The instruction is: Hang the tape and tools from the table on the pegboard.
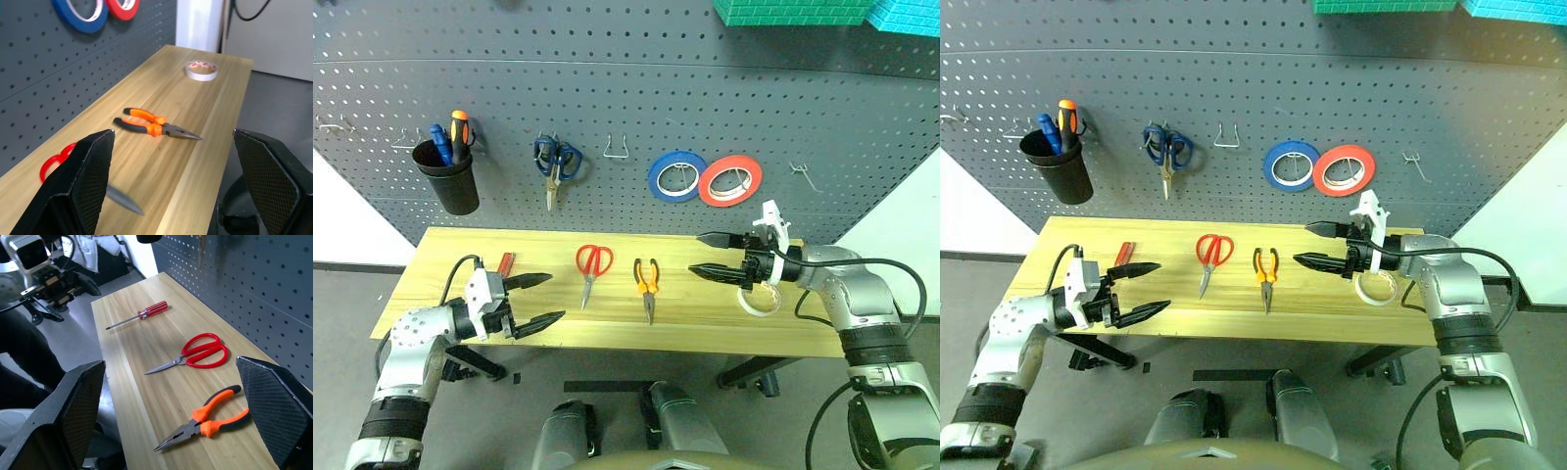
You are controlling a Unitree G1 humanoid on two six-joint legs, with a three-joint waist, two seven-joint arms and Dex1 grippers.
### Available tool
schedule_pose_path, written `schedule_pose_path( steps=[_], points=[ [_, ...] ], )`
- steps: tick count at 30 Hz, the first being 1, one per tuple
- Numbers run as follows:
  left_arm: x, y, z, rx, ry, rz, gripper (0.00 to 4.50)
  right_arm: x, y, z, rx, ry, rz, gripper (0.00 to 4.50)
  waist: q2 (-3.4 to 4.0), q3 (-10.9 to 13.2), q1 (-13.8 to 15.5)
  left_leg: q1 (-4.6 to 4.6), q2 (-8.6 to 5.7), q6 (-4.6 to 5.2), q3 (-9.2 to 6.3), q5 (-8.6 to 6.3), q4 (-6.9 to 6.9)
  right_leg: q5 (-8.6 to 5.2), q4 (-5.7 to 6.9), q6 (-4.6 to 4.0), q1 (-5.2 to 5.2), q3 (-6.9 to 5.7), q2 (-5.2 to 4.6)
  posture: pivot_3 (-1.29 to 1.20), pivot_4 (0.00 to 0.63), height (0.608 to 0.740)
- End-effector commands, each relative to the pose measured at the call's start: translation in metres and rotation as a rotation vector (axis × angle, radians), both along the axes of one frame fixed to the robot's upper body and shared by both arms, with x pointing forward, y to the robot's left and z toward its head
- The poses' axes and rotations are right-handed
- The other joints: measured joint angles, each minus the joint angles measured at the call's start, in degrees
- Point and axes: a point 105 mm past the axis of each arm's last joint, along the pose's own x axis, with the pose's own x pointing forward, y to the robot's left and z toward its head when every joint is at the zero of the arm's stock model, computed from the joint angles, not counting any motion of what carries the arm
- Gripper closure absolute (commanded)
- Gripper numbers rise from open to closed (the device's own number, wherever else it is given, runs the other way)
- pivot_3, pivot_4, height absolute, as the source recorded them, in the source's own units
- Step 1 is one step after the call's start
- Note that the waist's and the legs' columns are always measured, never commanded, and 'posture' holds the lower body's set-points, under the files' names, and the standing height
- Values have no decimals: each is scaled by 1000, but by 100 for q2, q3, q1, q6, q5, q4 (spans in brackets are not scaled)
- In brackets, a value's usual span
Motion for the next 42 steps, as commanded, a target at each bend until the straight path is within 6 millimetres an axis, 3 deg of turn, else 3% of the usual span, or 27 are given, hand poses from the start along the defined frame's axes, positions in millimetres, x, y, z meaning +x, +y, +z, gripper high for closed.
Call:
schedule_pose_path(
  steps=[1,9,15,24,27,30,35,42],
  points=[
    [-2,2,12,-1,-40,2,432,2,-4,9,10,-41,-11,15,3,2,0,0,0,0,0,0,0,0,0,0,0,0,0,-8,165,734],
    [-3,-5,19,-21,-43,20,432,-6,-1,6,36,-36,-20,15,3,2,-1,-2,1,0,-1,0,-3,-2,-1,-1,-2,-1,2,-16,140,734],
    [-1,-12,15,-12,-37,20,432,-7,-11,2,18,-36,-52,15,3,-7,-27,-1,1,0,1,0,-2,-1,-1,0,-3,-1,5,-51,106,734],
    [12,-7,10,69,-79,65,432,-4,-26,-8,-67,97,-194,15,2,-7,-29,-4,0,-1,3,0,-3,-2,-1,-1,-7,0,3,-54,129,734],
    [23,-9,2,104,-19,139,432,-9,-35,-17,-159,64,-196,15,0,-4,-23,-8,0,0,2,-1,-4,-2,-2,0,-11,0,4,-75,144,734],
    [21,-17,7,111,-53,115,432,-4,-46,-27,-263,46,-238,15,0,-3,-57,-9,-1,0,5,0,-4,-2,-3,0,-12,1,3,-85,146,734],
    [25,-39,19,128,-40,17,432,21,-69,-43,-474,73,-413,15,-1,4,-93,-8,-1,-1,10,0,-3,-2,-3,0,-16,3,2,-89,160,734],
    [50,-63,20,257,-64,30,432,21,-74,-58,-607,175,-410,15,7,101,-104,-7,0,1,3,-1,-14,-8,-2,-9,-16,2,9,-95,217,734]
  ],
)
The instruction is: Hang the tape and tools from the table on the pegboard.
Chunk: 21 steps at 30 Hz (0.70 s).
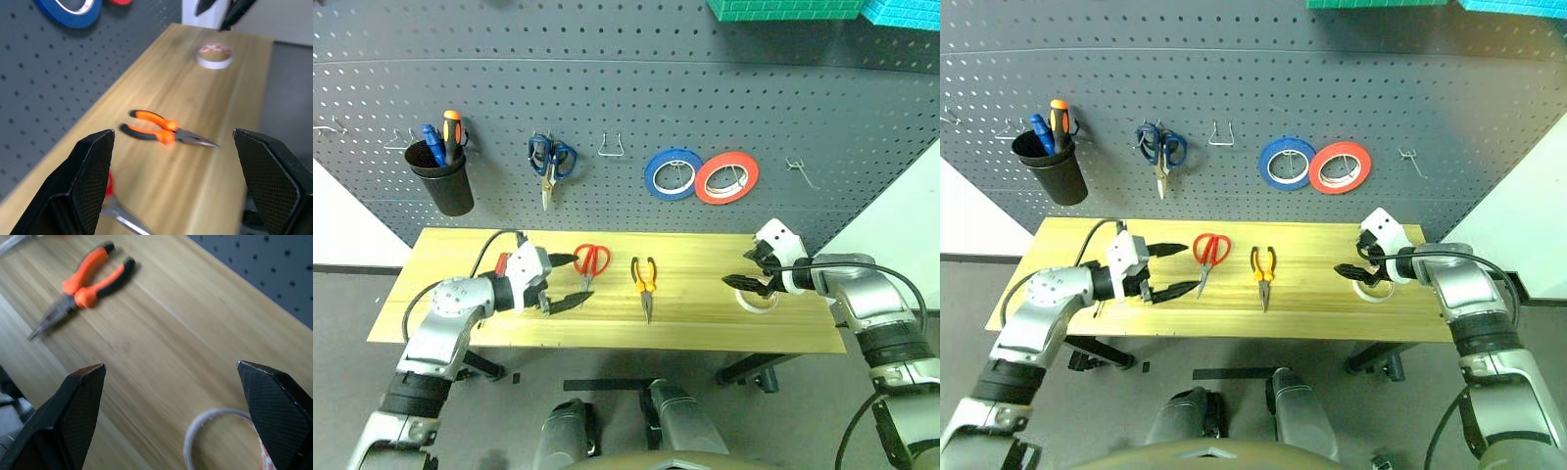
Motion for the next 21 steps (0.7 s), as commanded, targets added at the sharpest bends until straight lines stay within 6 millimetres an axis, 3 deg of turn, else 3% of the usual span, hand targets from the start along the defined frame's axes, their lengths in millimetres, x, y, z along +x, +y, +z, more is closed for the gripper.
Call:
schedule_pose_path(
  steps=[1,16,21],
  points=[
    [6,-12,0,51,-20,-4,432,2,-5,1,-44,25,-25,15,4,66,-6,-2,-1,0,1,0,-1,0,0,0,-1,1,-1,-94,231,734],
    [25,-66,-5,48,-30,-96,432,1,-20,-22,-115,77,-145,15,5,707,64,-21,-3,2,-2,1,2,0,7,3,-19,13,-4,-103,354,734],
    [11,-82,3,-8,-11,-257,432,6,-28,-24,-128,102,-196,15,4,817,47,-25,-7,2,1,1,3,0,6,8,-20,16,-10,-114,357,734]
  ],
)
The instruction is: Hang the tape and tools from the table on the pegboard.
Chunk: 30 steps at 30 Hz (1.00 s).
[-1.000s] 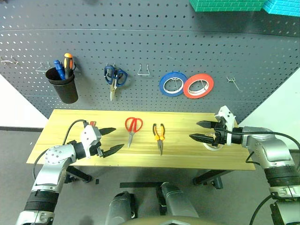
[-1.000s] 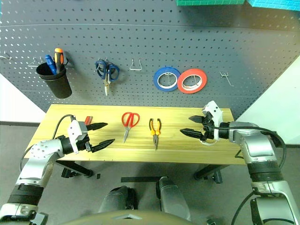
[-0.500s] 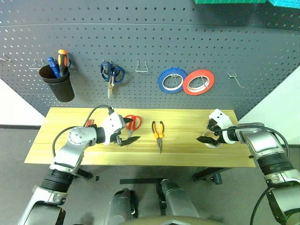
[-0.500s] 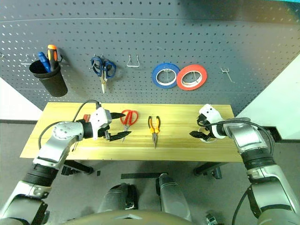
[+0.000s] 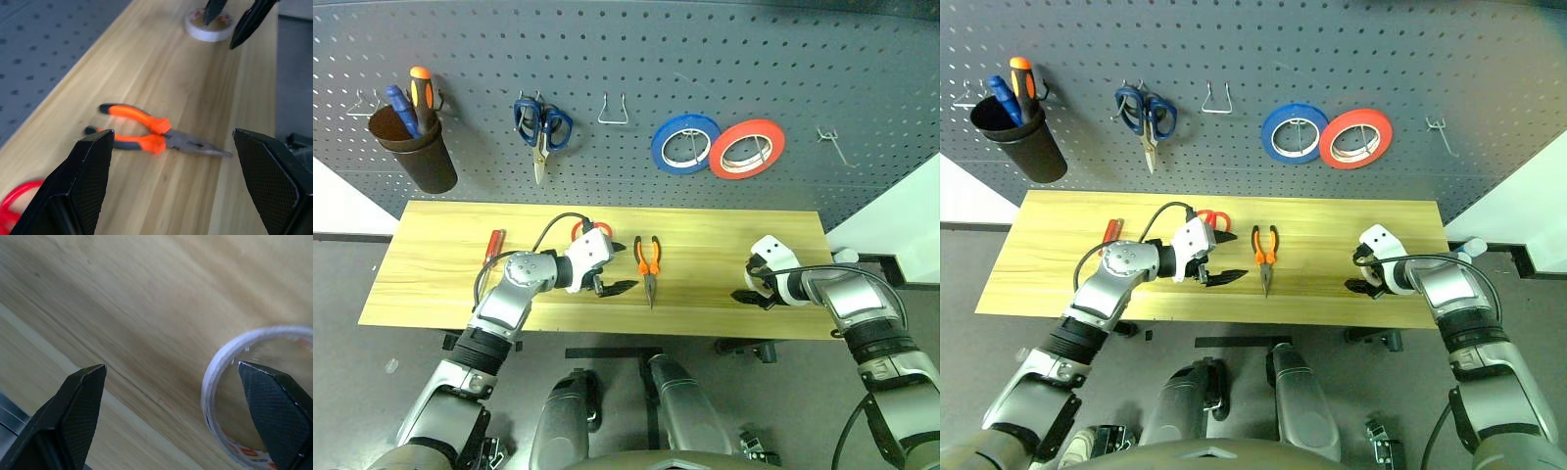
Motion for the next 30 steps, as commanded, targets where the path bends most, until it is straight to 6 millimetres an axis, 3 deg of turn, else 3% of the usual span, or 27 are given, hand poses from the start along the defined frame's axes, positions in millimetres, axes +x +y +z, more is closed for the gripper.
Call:
schedule_pose_path(
  steps=[1,15,20,30],
  points=[
    [-10,-9,10,-34,-16,-121,432,7,-6,4,-15,-10,-42,15,2,18,-9,0,0,0,0,0,0,0,0,0,0,0,1,-115,357,734],
    [-4,-30,7,18,-35,-184,432,17,-11,-18,-76,86,-136,15,-26,56,-95,0,1,0,-4,0,0,0,-2,5,5,0,1,-102,356,734],
    [-6,-33,6,26,-37,-199,432,7,-11,-25,-126,155,-84,1206,-26,56,-129,1,1,0,-10,0,-1,-2,-3,10,8,-3,1,-101,350,734],
    [-9,-31,5,24,-32,-200,432,-4,1,-18,-126,177,10,4490,-26,56,-143,1,3,-1,-16,0,-2,3,-3,23,7,-7,3,-110,329,734]
  ],
)
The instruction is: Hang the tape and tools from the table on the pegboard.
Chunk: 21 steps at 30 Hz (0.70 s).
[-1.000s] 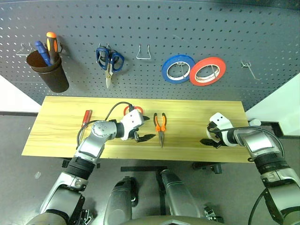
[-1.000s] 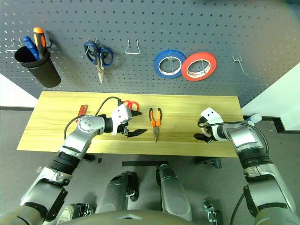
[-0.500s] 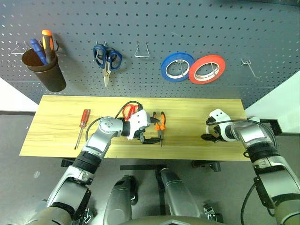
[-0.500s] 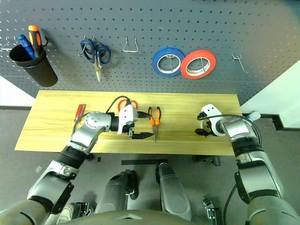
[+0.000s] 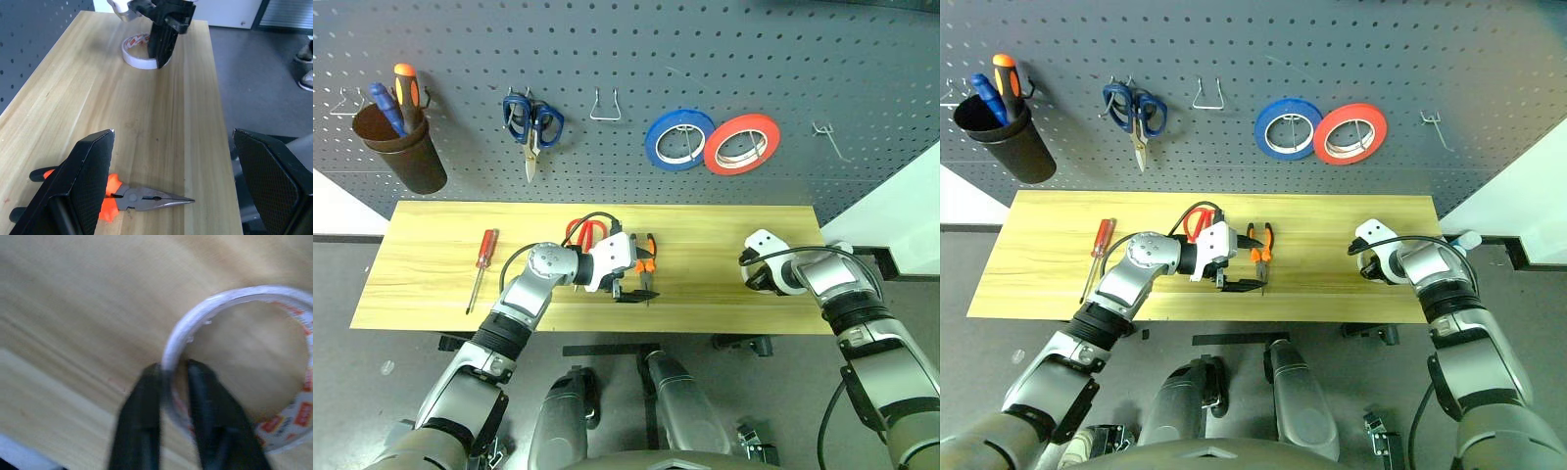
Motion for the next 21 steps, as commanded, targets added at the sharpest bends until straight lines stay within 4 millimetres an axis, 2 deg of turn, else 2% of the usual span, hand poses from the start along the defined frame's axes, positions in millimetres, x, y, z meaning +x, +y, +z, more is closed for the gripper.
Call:
schedule_pose_path(
  steps=[1,7,15,17,21],
  points=[
    [-4,-2,7,-17,-28,-24,432,-15,3,-10,14,66,26,4490,1,0,-2,0,1,0,0,0,0,0,0,1,-1,0,1,-119,320,734],
    [-10,8,13,-48,-17,-24,432,-13,12,34,148,-90,22,4490,9,-5,-20,-18,1,0,1,0,-4,5,1,9,-20,-1,1,-162,274,734],
    [-13,31,22,-77,1,-7,432,-54,34,81,264,-203,107,4490,10,-15,-74,-98,0,-3,-1,2,8,14,8,24,-99,-9,-2,-229,241,734],
    [-10,37,27,-84,-5,10,432,-54,32,100,260,-301,109,4490,10,-15,-136,-98,-2,-4,1,2,10,15,9,26,-100,-9,-4,-252,236,734],
    [-5,42,32,-86,-19,14,432,-44,27,151,215,-616,147,4490,4,-27,-216,-99,-15,-5,8,4,15,23,8,39,-99,-7,-10,-277,225,734]
  ],
)
